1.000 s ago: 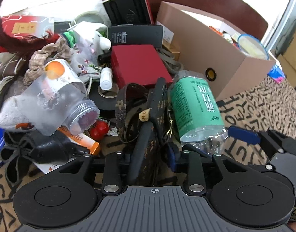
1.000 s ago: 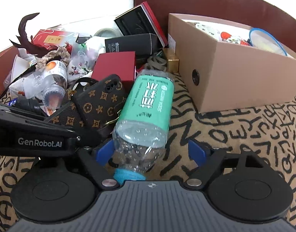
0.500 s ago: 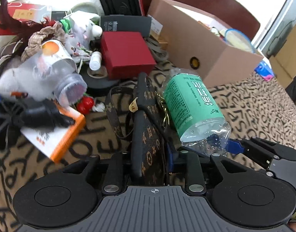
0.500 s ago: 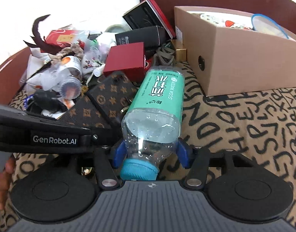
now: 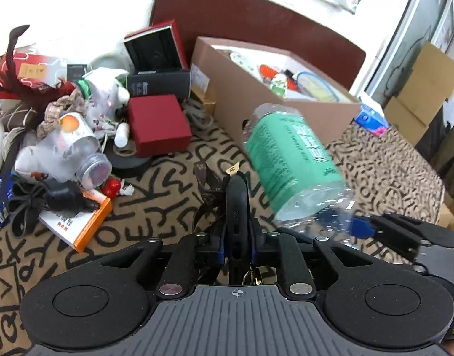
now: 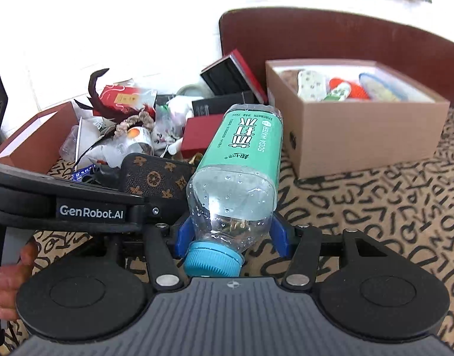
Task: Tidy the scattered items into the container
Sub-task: 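Carry the bag and bottle with both tools over the cardboard box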
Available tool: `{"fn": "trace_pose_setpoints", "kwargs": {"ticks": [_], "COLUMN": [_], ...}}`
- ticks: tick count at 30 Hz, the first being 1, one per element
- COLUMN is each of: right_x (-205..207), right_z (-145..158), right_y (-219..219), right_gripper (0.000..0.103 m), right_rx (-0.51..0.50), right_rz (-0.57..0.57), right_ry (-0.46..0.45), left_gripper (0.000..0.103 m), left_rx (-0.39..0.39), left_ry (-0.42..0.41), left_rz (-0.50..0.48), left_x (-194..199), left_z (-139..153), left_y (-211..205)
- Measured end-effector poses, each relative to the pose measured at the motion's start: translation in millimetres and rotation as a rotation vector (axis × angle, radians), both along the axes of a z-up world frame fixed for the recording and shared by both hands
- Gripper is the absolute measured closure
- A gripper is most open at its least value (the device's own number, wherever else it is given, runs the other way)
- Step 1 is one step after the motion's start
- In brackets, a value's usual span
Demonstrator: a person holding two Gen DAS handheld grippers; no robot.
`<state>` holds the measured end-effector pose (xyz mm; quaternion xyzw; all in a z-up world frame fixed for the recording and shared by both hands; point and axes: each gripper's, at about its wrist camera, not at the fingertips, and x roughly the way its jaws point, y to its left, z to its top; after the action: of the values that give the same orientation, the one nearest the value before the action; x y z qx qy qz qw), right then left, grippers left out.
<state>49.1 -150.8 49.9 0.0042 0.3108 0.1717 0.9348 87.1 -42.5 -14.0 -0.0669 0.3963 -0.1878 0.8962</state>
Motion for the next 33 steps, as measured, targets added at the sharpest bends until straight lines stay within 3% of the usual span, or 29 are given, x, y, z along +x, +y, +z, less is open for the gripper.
{"fn": "trace_pose_setpoints", "kwargs": {"ticks": [3,4,5,9,14,16,18,24,29,33], "right_x": [-2,-1,-1,0,7,8,10,16,9,4], "right_z": [-7,-10,-14,-24,-32,-35,-38,-45,-33,-14], "right_y": [-4,-5,-7,-14,-21,-21,-22,-22,-22,-24], "right_gripper": [0.043,0.043,0.043,0.043,0.043,0.043,0.043,0.043,0.043,0.043], "right_rx": [-0.004,0.000,0.000,-0.002,0.002,0.003,0.003,0.000,0.012,0.026], "right_rz": [-0.006,-0.009,-0.014,-0.034,-0.056,-0.058,-0.055,-0.059,-0.049,-0.026], "right_ry": [0.019,0.031,0.045,0.072,0.096,0.102,0.110,0.132,0.092,0.049], "left_gripper": [0.088,0.082,0.067,0.049,0.042,0.042,0.060,0.081,0.086,0.087], "left_rx": [0.013,0.016,0.015,0.007,0.089,0.103,0.122,0.135,0.050,0.024], "left_ry": [0.024,0.033,0.029,0.024,0.010,0.035,0.048,0.031,0.049,-0.002], "left_rz": [-0.001,0.006,0.010,0.058,0.054,0.031,0.004,-0.035,-0.011,-0.011], "left_x": [5,5,5,13,27,35,39,34,28,19], "left_z": [-13,-17,-19,-24,-33,-41,-48,-43,-29,-3], "left_y": [-1,-1,-1,-1,-13,-16,-20,-24,-16,-17]}}
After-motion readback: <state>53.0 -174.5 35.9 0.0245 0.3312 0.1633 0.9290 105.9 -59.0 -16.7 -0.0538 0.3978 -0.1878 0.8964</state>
